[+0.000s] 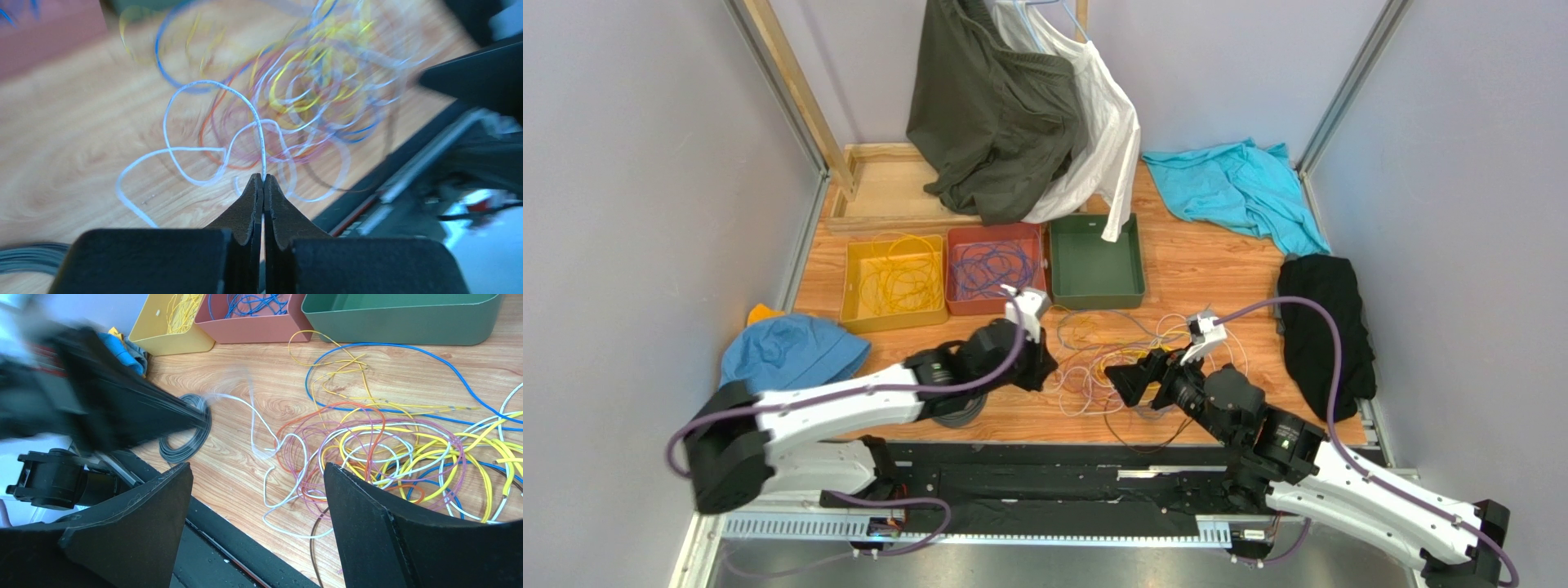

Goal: Untangle the cables

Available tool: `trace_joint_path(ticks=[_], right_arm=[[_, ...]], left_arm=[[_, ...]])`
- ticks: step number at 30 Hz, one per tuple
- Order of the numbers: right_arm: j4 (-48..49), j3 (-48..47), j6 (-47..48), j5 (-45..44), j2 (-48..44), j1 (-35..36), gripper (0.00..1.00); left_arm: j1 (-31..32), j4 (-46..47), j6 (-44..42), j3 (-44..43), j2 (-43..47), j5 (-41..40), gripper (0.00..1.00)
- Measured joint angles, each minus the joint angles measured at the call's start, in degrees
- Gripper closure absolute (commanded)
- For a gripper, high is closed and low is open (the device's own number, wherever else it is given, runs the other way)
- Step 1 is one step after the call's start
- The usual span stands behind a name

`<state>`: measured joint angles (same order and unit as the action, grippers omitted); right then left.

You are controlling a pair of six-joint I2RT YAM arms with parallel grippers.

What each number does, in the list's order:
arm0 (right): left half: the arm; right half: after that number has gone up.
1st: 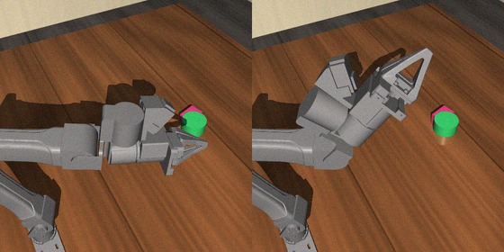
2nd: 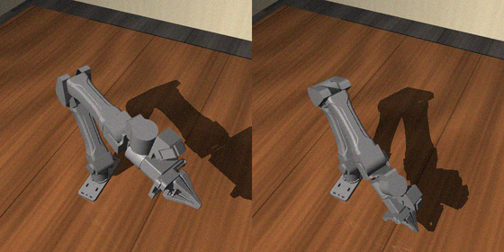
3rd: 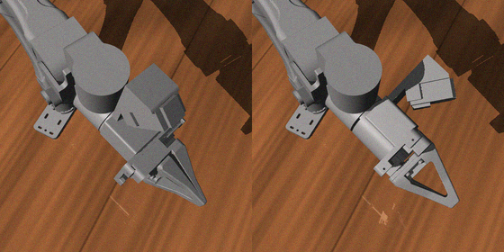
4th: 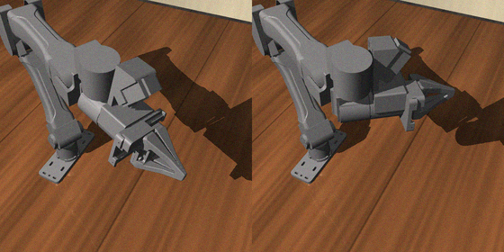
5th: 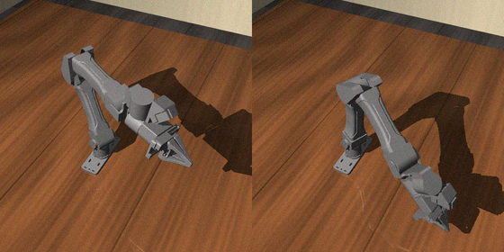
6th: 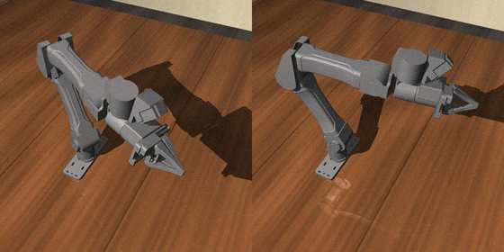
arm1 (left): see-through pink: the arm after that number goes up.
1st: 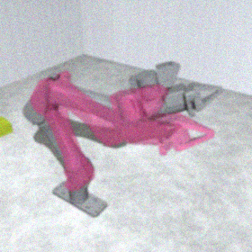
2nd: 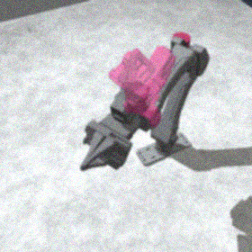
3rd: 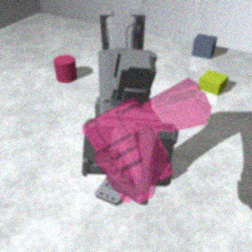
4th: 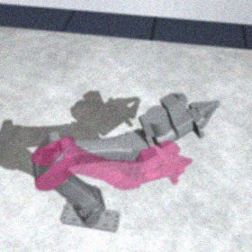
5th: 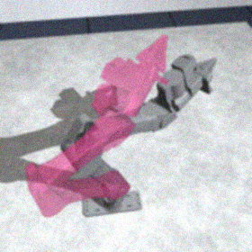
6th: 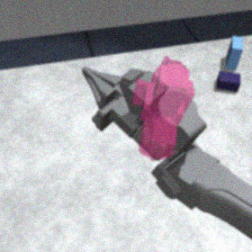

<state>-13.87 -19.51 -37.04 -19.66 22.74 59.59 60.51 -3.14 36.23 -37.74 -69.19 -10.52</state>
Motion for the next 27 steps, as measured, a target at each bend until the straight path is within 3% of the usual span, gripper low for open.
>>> trace_joint_path(ticks=[3, 7, 10, 15, 27], right_arm=[[1.0, 0.0, 0.2, 0.3, 0.3, 0.0, 0.17], [5.6, 0.0, 1.3, 2.1, 1.9, 0.0, 0.16], [9.2, -0.6, 2.7, 3.9, 4.5, 0.0, 0.16], [14.3, -4.9, 6.5, 6.6, 9.6, 0.0, 0.16], [26.3, -9.9, 11.1, 12.0, 13.1, 0.0, 0.16]], left_arm=[[0.2, -7.3, -2.1, -4.4, 14.2, -1.5, 1.0], [0.2, -14.0, -5.0, -16.5, 20.6, -2.7, 1.0], [0.2, -18.1, -7.0, -26.3, 20.2, -2.9, 1.0], [0.2, -24.2, -8.8, -34.9, 17.1, -2.7, 1.0], [0.2, -32.5, -9.8, -41.3, 12.2, -0.9, 1.0]])
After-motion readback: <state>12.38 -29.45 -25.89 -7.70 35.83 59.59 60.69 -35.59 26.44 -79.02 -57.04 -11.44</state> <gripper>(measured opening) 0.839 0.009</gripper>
